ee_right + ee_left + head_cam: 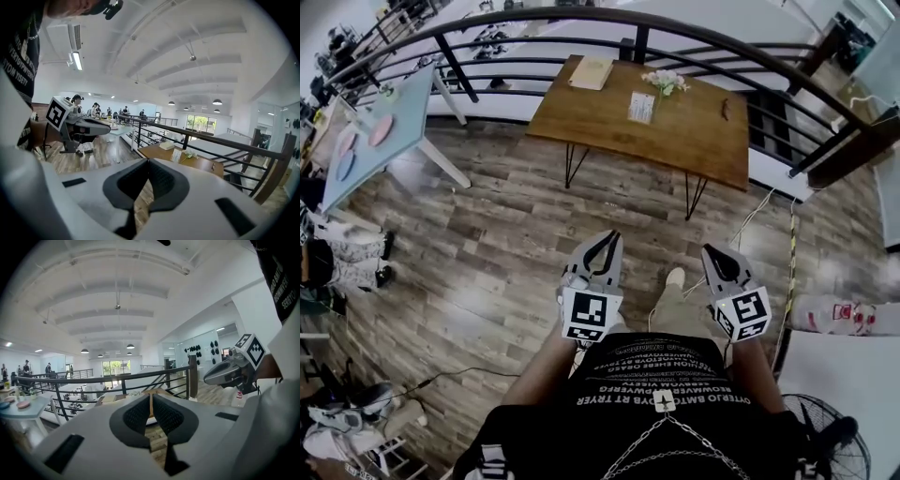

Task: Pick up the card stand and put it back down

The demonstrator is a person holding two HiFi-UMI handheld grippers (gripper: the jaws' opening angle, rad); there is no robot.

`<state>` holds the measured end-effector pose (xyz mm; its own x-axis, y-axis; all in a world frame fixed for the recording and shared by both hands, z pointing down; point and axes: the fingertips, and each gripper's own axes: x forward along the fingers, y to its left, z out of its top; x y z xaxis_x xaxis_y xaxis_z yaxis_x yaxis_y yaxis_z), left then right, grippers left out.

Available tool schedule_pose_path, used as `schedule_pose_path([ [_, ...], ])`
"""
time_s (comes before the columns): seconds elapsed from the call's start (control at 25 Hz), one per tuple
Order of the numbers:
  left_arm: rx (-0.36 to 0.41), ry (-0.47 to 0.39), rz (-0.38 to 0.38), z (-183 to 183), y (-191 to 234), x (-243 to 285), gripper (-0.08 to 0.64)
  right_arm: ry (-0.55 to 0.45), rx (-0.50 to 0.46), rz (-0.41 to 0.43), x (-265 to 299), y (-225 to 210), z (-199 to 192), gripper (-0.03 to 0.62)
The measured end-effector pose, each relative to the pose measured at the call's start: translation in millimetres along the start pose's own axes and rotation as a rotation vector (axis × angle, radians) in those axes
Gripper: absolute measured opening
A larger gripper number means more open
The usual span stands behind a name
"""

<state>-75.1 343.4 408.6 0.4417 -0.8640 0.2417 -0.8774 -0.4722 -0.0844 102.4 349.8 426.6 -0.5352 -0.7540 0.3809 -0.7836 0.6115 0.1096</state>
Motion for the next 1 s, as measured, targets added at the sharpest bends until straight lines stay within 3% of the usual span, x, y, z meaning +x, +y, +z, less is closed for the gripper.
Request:
schedule_pose_path([
  [0.24,-0.037,0.000,0.008,1.1,-3.7,-2.0,0.029,0.003,-0.003,0.024,3.2,-4.5,-0.4,0.015],
  [0.6,-0.068,0.046,0.088,-15.6,19.3,1.4,0.029,0.020,0.016,0.087,32.6,-6.4,-9.6,0.015],
  [1.0,-0.054,0.105,0.053,-18.2,16.3,64.0,0.029,0.046,0.075,0.077,78.7,-58.0,-27.7,0.018],
])
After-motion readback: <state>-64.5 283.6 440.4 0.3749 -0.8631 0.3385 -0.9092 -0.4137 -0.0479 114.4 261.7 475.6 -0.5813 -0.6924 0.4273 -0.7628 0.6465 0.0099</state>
